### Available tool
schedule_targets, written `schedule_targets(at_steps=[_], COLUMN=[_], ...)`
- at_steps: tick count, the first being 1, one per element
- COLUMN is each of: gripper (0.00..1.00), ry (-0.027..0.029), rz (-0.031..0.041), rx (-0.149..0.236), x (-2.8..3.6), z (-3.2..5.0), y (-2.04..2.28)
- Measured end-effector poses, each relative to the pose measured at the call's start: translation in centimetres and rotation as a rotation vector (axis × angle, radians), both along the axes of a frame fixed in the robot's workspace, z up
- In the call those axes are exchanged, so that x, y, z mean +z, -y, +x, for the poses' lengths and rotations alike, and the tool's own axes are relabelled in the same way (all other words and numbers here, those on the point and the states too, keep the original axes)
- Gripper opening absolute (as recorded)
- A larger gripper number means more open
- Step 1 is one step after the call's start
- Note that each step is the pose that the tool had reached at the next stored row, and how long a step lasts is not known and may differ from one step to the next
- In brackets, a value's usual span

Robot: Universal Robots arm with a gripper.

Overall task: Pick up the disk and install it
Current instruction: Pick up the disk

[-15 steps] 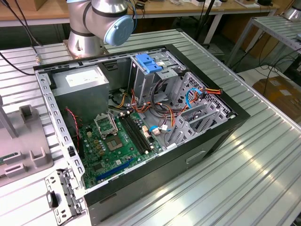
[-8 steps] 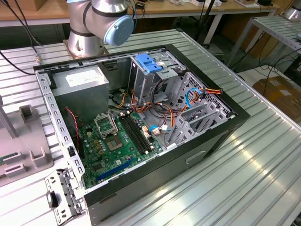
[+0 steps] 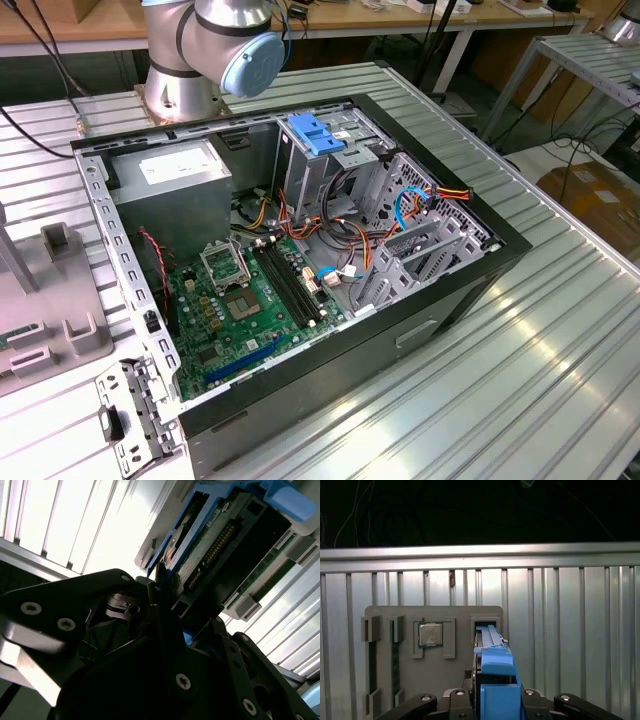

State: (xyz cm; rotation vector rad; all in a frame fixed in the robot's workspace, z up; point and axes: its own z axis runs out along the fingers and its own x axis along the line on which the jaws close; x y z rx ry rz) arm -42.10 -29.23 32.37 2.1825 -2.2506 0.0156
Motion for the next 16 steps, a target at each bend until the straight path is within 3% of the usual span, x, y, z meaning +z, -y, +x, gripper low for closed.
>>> schedule_targets(at_steps=[3, 6, 7, 16], gripper=[0.36, 0.36, 0.36, 0.36], ry=[0.0000, 0.0000, 0.0001, 0.0001], rz=[0.0000, 0.0001, 0.0000, 0.0000], rx=[0.000, 0.000, 0.000, 0.000], x=[0.16, 1.81, 2.08, 2.70], z=[0.00, 0.00, 0.00, 0.00], y=[0.00, 0.00, 0.00, 0.00])
